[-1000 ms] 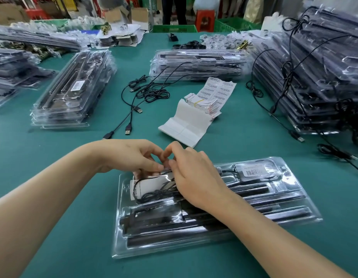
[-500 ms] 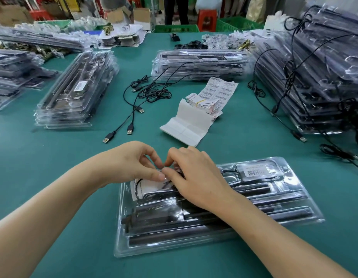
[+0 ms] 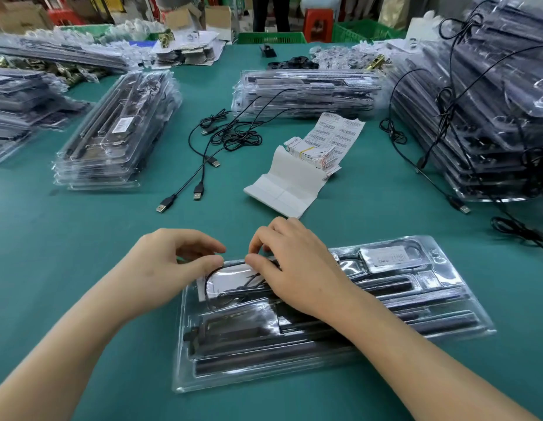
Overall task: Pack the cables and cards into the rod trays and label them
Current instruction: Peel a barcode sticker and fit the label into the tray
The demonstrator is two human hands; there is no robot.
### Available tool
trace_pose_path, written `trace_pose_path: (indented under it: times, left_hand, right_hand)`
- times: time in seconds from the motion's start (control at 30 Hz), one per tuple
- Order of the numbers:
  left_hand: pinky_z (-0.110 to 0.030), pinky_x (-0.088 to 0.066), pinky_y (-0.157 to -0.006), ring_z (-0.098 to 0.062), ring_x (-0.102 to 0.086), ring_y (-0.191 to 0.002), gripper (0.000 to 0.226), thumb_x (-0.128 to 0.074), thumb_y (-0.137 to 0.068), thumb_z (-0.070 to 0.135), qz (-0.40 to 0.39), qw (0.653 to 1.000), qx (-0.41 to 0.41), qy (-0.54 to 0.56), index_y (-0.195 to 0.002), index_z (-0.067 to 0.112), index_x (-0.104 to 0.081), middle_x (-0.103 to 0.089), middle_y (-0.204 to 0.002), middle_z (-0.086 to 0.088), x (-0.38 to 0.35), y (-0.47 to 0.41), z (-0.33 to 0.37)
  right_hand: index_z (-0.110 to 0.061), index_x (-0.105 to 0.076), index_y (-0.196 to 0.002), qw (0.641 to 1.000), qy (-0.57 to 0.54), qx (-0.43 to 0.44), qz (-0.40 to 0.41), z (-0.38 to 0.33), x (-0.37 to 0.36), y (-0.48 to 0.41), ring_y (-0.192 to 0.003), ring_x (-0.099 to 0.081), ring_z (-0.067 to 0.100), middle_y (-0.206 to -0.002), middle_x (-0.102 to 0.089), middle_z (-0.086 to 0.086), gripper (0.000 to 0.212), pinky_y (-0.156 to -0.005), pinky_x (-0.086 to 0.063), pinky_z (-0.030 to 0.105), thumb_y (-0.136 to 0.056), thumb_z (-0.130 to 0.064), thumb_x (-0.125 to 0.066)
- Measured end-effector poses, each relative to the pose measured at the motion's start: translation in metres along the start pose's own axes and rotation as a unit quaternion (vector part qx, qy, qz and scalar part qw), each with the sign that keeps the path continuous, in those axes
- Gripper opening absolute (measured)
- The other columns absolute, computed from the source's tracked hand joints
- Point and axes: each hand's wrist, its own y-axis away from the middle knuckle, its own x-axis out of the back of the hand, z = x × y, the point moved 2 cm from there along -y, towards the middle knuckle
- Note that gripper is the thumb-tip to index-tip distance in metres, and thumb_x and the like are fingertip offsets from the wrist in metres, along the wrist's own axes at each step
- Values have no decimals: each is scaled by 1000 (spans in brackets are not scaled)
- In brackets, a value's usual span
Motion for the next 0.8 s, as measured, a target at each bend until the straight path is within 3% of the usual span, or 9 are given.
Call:
trace_pose_path:
  times: [0.07, 0.13, 0.27, 0.37, 0.43, 0.57, 0.67, 0.8]
  left_hand:
    - [-6, -44, -74, 8, -66, -82, 7, -74, -91, 32, 24, 1000, 17, 0, -91, 38, -78, -74, -84, 24, 5, 4, -7]
    - [-21, -50, -81, 5, -67, -83, 13, -69, -94, 35, 42, 997, 50, 40, -88, 38, -80, -76, -88, 19, 12, 11, -18]
    - [-31, -51, -70, -3, -67, -73, 29, -61, -100, 26, 66, 991, 83, 79, -85, 44, -78, -76, -85, 8, 21, 30, -41]
    - [-22, -50, -81, -2, -67, -86, 26, -69, -96, 22, 76, 997, 5, -9, -91, 46, -78, -75, -95, 14, 19, 44, -52]
    - [-14, -42, -91, -5, -62, -105, 16, -68, -96, 35, 91, 988, -80, -97, -99, 48, -77, -69, -108, 18, 19, 51, -57]
    - [-42, -33, -105, -14, -44, -131, 39, -39, -101, 58, 41, 964, -158, -212, -135, 53, -58, -49, -146, 20, 23, 60, -72]
    - [-39, -24, -110, -15, -35, -139, 49, -27, -105, 55, 9, 931, -197, -308, -153, 49, -38, -31, -164, 14, 26, 58, -81]
    - [-34, -19, -115, -15, -32, -146, 50, -26, -107, 51, -21, 911, -222, -347, -156, 45, -35, -25, -167, 9, 28, 51, -83]
  right_hand:
    - [-29, -61, -104, 1000, 1, -2, 0, 0, 0, 0, -101, -41, 10, -100, -50, -12, 20, -92, -41, 34, -102, -44, -49]
    - [-28, -65, -106, 1000, 8, -1, -1, 0, -1, 0, -102, -41, 10, -101, -54, -12, 23, -94, -40, 34, -103, -42, -47]
    - [-26, -65, -102, 1000, 5, 5, 5, -2, 0, 1, -101, -41, 10, -100, -55, -12, 23, -94, -39, 35, -104, -38, -46]
    - [-26, -62, -102, 1000, 4, 3, 4, -2, 0, 0, -101, -41, 10, -101, -54, -13, 21, -95, -38, 35, -104, -37, -46]
    - [-26, -61, -102, 1000, 2, 3, 4, -2, 0, 0, -101, -41, 9, -102, -54, -14, 19, -95, -38, 35, -105, -36, -45]
    - [-25, -61, -102, 1000, -3, 5, 9, -2, 0, 0, -100, -41, 9, -101, -53, -14, 18, -95, -37, 34, -105, -35, -46]
    - [-25, -61, -101, 1000, -8, 4, 17, -2, -1, 0, -100, -41, 8, -100, -52, -15, 17, -94, -37, 34, -105, -35, -47]
    - [-25, -61, -101, 1000, -10, 3, 19, -2, -1, 0, -99, -41, 7, -99, -52, -15, 17, -94, -36, 33, -104, -34, -47]
